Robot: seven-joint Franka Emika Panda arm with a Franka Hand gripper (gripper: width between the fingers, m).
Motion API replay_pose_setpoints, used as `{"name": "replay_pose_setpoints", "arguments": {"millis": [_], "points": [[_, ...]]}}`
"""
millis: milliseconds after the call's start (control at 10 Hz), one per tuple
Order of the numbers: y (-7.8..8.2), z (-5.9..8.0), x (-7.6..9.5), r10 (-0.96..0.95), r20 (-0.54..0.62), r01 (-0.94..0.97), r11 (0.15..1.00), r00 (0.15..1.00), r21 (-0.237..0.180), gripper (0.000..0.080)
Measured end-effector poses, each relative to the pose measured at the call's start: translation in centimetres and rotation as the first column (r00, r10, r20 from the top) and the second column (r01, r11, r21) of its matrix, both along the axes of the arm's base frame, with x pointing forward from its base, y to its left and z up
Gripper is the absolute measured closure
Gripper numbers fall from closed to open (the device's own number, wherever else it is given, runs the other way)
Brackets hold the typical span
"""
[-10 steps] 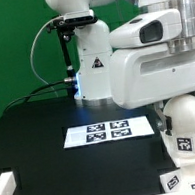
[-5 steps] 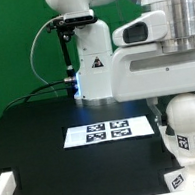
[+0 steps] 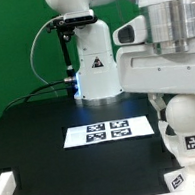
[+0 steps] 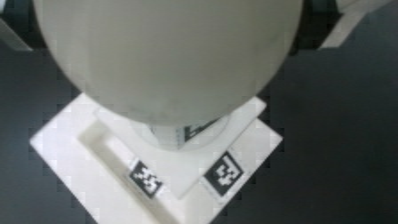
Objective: Assemble lamp
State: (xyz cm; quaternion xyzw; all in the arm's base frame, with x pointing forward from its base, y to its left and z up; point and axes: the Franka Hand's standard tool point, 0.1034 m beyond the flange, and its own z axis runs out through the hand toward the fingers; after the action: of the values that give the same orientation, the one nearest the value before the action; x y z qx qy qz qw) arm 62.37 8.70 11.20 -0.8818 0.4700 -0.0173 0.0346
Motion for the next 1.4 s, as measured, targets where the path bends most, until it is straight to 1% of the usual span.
{"name": "replay_pose_setpoints", "arguments": {"millis": [100,200,400,600,700,800,900,1000,1100,1200,1300,1400], "points": [[-0.07,-0.01,0.03,-0.143,-0.008,0.143,0.989,0.990,0.030,0.0223],[-0.05,-0.05,0.00,-0.240,-0.016,0.240,0.970,0.971,0.041,0.0223],[-0.04,-0.02,-0.01,-0.366,-0.038,0.368,0.928,0.930,0.054,0.0223],[0.09,-0.04,-0.01,-0.471,-0.059,0.474,0.878,0.880,0.059,0.0223],[0.07,-0.29,-0.57,-0.425,-0.077,0.429,0.902,0.902,0.042,0.0223],[0.24,-0.31,-0.55,-0.511,-0.088,0.516,0.855,0.855,0.049,0.0223],[0.27,-0.31,-0.56,-0.531,-0.091,0.536,0.843,0.843,0.048,0.0223],[0.29,-0.33,-0.57,-0.540,-0.092,0.545,0.837,0.837,0.047,0.0223],[0.28,-0.33,-0.57,-0.513,-0.089,0.518,0.854,0.854,0.048,0.0223],[0.19,-0.30,-0.54,-0.474,-0.084,0.478,0.877,0.877,0.050,0.0133],[-0.19,-0.10,-0.42,-0.346,-0.067,0.349,0.935,0.936,0.054,0.0110],[-0.14,0.02,-0.39,-0.163,-0.047,0.166,0.985,0.985,0.050,0.0110]]}}
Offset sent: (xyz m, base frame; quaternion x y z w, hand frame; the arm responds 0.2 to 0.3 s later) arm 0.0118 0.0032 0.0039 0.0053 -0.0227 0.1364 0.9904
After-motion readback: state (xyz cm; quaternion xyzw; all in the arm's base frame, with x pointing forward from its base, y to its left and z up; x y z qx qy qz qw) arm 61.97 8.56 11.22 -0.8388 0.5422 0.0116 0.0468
